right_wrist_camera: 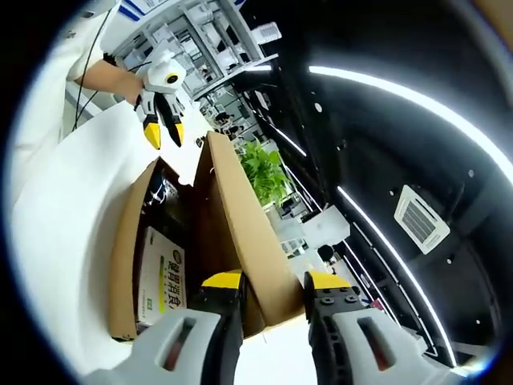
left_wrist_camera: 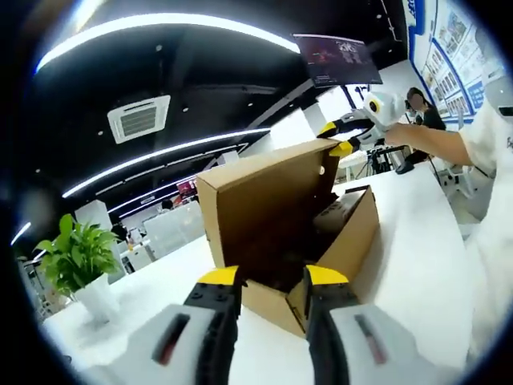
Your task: Operate the shoe box by opening the lid, removing the specified soft item, and placing it in the target area until the item is outside and the box remains undamaged.
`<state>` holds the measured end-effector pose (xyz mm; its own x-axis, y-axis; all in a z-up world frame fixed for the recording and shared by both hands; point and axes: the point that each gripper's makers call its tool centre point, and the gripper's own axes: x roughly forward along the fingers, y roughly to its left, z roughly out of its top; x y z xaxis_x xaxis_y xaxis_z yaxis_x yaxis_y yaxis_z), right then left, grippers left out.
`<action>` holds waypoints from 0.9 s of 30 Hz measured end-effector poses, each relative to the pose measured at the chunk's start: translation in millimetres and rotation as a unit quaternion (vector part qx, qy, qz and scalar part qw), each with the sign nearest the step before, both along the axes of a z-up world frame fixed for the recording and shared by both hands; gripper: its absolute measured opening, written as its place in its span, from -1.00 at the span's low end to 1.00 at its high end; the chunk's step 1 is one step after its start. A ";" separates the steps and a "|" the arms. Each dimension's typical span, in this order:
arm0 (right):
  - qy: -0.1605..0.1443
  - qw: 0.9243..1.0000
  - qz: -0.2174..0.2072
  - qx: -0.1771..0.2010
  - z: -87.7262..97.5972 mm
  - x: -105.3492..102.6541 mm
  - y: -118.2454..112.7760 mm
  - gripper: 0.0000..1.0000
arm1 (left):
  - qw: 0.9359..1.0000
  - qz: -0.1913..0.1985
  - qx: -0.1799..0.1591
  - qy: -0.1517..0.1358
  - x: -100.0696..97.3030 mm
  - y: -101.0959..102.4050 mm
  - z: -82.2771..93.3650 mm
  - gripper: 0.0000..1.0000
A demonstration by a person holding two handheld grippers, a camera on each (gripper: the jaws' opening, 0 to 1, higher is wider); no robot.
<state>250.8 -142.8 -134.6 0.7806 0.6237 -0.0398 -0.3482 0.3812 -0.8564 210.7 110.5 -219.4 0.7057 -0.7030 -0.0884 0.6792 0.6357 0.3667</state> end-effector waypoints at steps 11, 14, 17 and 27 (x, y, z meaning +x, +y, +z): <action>0.006 1.000 -0.003 -0.007 6.5 9.4 -0.9 -0.46 | 1.000 -0.002 0.011 -0.001 -1.1 3.2 1.0 -0.39; 0.005 1.000 -0.003 -0.007 9.1 13.8 -1.7 -0.47 | 1.000 -0.011 0.001 0.010 -1.6 2.5 3.4 -0.38; 0.010 1.000 -0.001 -0.002 11.9 17.0 -1.9 -0.48 | 1.000 -0.014 -0.002 0.013 -2.6 1.4 4.8 -0.38; 0.037 0.999 -0.003 0.011 22.1 33.8 -1.5 -0.50 | 0.999 -0.033 0.029 0.013 -7.0 -9.3 3.3 -0.39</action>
